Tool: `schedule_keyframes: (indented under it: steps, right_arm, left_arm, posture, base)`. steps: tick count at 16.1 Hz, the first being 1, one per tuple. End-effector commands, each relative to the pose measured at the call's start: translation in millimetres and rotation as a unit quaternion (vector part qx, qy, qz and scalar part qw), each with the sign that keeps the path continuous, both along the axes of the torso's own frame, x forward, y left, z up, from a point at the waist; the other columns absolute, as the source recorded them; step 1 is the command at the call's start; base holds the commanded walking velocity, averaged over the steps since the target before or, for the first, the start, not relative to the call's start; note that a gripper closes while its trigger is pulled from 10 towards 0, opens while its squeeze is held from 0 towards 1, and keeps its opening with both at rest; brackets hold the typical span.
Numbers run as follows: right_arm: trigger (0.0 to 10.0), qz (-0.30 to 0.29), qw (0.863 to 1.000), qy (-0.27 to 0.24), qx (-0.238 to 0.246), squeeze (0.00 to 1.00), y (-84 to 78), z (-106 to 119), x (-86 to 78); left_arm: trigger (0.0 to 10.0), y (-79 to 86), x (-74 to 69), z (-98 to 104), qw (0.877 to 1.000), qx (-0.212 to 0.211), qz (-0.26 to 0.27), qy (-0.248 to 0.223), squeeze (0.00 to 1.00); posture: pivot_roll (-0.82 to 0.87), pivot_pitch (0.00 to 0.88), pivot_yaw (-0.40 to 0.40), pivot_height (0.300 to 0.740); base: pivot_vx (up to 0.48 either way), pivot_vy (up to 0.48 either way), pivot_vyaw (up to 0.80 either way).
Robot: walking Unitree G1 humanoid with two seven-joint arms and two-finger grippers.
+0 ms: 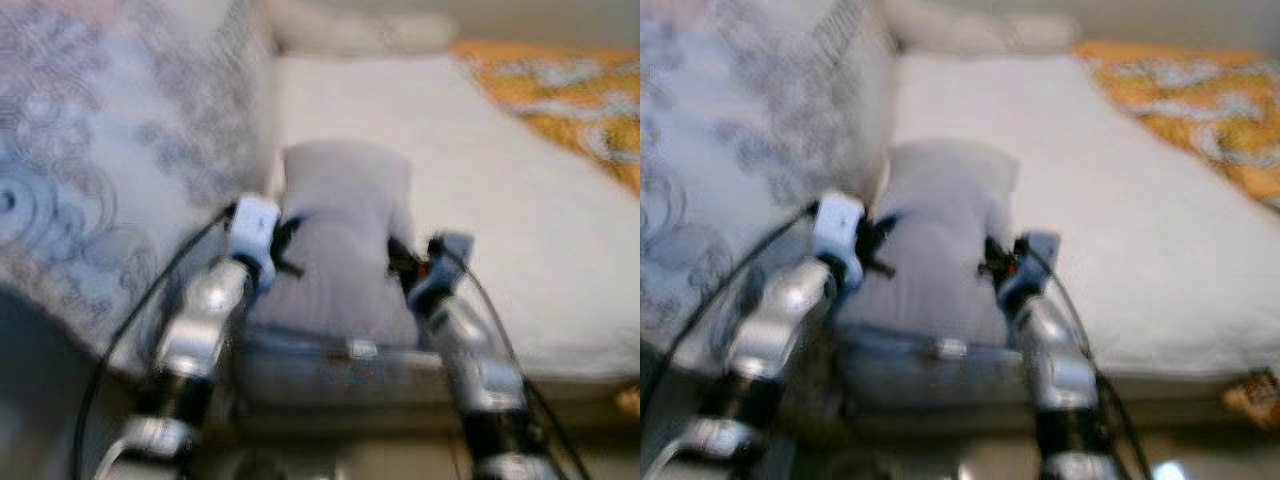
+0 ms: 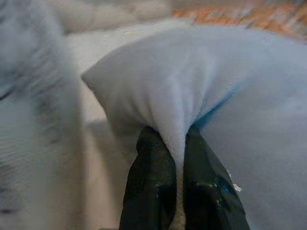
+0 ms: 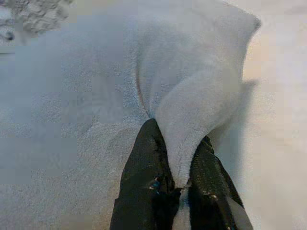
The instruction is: Clean up the room
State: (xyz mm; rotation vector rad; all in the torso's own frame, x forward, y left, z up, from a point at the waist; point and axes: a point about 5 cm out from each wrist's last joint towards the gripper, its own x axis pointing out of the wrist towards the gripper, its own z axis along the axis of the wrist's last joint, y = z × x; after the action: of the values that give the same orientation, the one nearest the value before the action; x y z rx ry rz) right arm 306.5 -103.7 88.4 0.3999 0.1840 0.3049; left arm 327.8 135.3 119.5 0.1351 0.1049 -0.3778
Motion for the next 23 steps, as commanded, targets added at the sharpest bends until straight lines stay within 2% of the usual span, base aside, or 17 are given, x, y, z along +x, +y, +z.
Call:
schedule_keyframes:
  steps: [1,7,9,13,16,17,18,21,22,23]
  right_arm:
    - [10.0,-0.023,1.000,-0.016,-0.010,0.00,-16.1,4.1,1.6]
    - [10.0,-0.023,1.000,-0.014,-0.013,0.00,-16.8,3.2,1.4]
    - [10.0,-0.017,1.000,-0.007,0.005,0.00,-16.7,2.6,1.3]
    - [10.0,0.024,0.999,0.003,-0.043,0.00,-16.3,-3.3,9.2]
    - [10.0,0.028,0.998,0.022,-0.058,0.00,-20.0,-8.9,17.6]
    - [10.0,0.021,0.998,0.027,-0.061,0.75,-22.3,-10.8,19.5]
    - [10.0,0.009,0.997,0.034,-0.065,1.00,-26.3,-13.6,22.3]
    - [10.0,-0.005,0.996,0.038,-0.076,1.00,-34.3,-19.4,23.9]
    - [10.0,0.008,0.996,0.033,-0.083,1.00,-39.9,-23.1,20.1]
    - [10.0,0.017,0.996,0.029,-0.084,1.00,-41.2,-23.6,18.3]
  left_arm:
    - [10.0,-13.0,3.9,14.0,0.999,-0.011,-0.016,-0.029,0.00]
    - [10.0,-13.8,4.2,14.2,0.999,-0.007,-0.017,-0.030,0.00]
    - [10.0,-13.0,5.2,15.0,0.999,0.002,-0.010,-0.036,0.00]
    - [10.0,-5.3,9.9,20.8,0.997,0.052,0.005,-0.056,0.00]
    - [10.0,-3.9,11.8,21.7,0.996,0.067,0.008,-0.061,0.00]
    - [10.0,-2.5,12.7,22.2,0.995,0.072,0.014,-0.063,0.00]
    - [10.0,0.2,14.7,23.3,0.995,0.076,0.025,-0.066,0.00]
    - [10.0,11.2,21.5,27.6,0.989,0.101,0.064,-0.085,0.00]
    - [10.0,19.1,26.8,29.9,0.978,0.161,0.075,-0.110,0.00]
    - [10.0,19.9,27.7,30.8,0.975,0.175,0.072,-0.117,0.00]
  posture:
    - [0.10,0.000,-0.028,0.740]
    - [0.11,0.000,-0.024,0.740]
    - [0.11,0.000,-0.022,0.740]
    - [0.11,0.000,-0.012,0.740]
    - [0.11,0.000,-0.012,0.740]
    - [0.11,0.000,-0.011,0.740]
    - [0.11,0.000,-0.012,0.740]
    - [0.11,0.000,-0.016,0.740]
    - [0.11,0.000,-0.021,0.740]
    - [0.11,0.000,-0.020,0.740]
  base:
    - [0.382,0.000,0.00]
    - [0.374,0.000,0.00]
    - [0.000,0.000,0.00]
    - [0.000,0.000,0.00]
    - [0.000,0.000,0.00]
    - [0.000,0.000,0.00]
    - [0.000,0.000,0.00]
    - [0.000,0.000,0.00]
    - [0.000,0.000,0.00]
    - [0.000,0.000,0.00]
